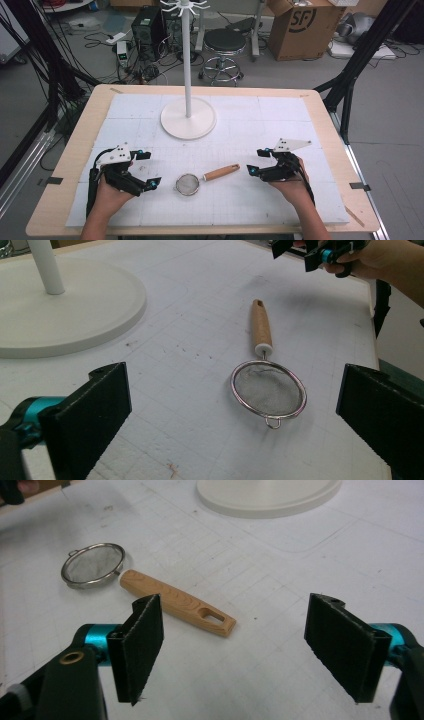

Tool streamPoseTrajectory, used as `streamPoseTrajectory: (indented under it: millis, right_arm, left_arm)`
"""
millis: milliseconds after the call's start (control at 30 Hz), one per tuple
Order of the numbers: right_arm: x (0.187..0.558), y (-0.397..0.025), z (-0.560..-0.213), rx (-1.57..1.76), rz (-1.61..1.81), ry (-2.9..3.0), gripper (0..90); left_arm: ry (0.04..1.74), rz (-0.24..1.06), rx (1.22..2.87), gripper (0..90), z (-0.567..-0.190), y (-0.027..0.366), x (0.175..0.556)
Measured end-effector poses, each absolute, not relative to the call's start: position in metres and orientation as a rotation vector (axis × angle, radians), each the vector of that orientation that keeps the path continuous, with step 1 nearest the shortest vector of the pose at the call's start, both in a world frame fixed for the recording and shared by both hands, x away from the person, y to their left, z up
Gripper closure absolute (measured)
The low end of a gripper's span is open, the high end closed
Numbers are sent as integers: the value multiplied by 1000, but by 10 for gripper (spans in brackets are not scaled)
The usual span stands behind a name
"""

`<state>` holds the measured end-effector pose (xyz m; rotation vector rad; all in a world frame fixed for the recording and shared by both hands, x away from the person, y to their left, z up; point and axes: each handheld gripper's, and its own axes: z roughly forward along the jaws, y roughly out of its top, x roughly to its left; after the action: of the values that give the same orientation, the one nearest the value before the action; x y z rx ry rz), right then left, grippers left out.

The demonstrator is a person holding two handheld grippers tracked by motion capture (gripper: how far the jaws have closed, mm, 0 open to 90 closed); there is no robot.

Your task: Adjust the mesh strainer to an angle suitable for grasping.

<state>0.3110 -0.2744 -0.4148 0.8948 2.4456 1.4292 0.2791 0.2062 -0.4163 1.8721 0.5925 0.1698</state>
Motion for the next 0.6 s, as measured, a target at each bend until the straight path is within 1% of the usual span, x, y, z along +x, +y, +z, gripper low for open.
streamPoseTrajectory:
  millis: [233,400,600]
  right_arm:
    - [306,-293,-407,879,1501,2392,160]
    - [306,-299,-403,871,1566,2355,143]
    - [306,-303,-403,869,1562,2358,114]
  left_arm:
    - [592,169,1866,17,-417,207,281]
    - [591,170,1862,17,-417,207,280]
    - [601,183,1863,17,-417,207,281]
